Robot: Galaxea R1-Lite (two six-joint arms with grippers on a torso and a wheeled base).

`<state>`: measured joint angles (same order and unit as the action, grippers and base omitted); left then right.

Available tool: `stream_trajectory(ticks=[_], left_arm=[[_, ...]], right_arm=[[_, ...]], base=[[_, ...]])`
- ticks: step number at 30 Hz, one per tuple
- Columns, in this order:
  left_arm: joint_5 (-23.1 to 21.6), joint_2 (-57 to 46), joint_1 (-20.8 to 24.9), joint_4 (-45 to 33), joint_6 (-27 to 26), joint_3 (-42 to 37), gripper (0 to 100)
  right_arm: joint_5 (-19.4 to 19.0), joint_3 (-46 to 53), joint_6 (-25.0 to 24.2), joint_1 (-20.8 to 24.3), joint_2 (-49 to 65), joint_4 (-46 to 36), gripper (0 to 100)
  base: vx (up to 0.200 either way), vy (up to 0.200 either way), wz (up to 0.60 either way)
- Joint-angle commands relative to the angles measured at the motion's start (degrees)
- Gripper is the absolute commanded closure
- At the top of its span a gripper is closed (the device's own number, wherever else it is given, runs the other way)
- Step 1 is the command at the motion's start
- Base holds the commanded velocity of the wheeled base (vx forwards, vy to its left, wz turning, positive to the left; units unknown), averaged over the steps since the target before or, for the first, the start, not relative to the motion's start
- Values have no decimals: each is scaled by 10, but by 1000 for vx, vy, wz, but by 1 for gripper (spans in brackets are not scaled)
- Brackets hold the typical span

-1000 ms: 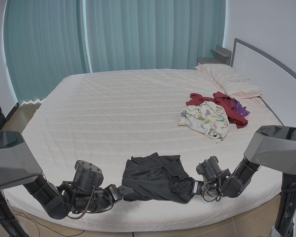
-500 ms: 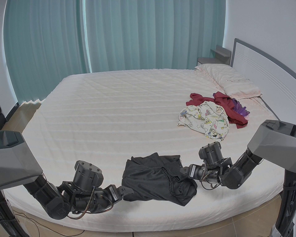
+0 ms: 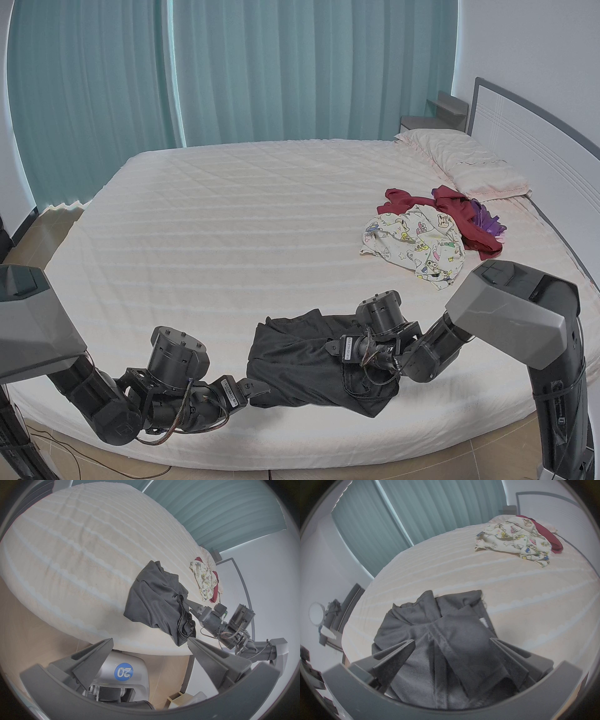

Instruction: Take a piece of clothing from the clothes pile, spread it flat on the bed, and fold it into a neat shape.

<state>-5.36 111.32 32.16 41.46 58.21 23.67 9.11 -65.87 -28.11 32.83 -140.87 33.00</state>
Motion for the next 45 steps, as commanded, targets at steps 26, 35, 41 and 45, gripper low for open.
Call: stream_trajectory(ticks=[26, 35, 41, 45], left_arm=[[0, 2, 2, 0, 0, -4, 0], [1, 2, 0, 0, 0, 1, 0], [21, 2, -32, -4, 3, 40, 0], [19, 2, -53, -9, 3, 73, 0]], right_arm=[[79, -99, 17, -47, -35, 30, 100], [29, -76, 14, -81, -45, 102, 100], [-1, -44, -1, -86, -47, 126, 100], [-1, -45, -6, -86, -48, 127, 100]], base=[[0, 0, 0], [0, 0, 0], [0, 0, 0], [0, 0, 0]])
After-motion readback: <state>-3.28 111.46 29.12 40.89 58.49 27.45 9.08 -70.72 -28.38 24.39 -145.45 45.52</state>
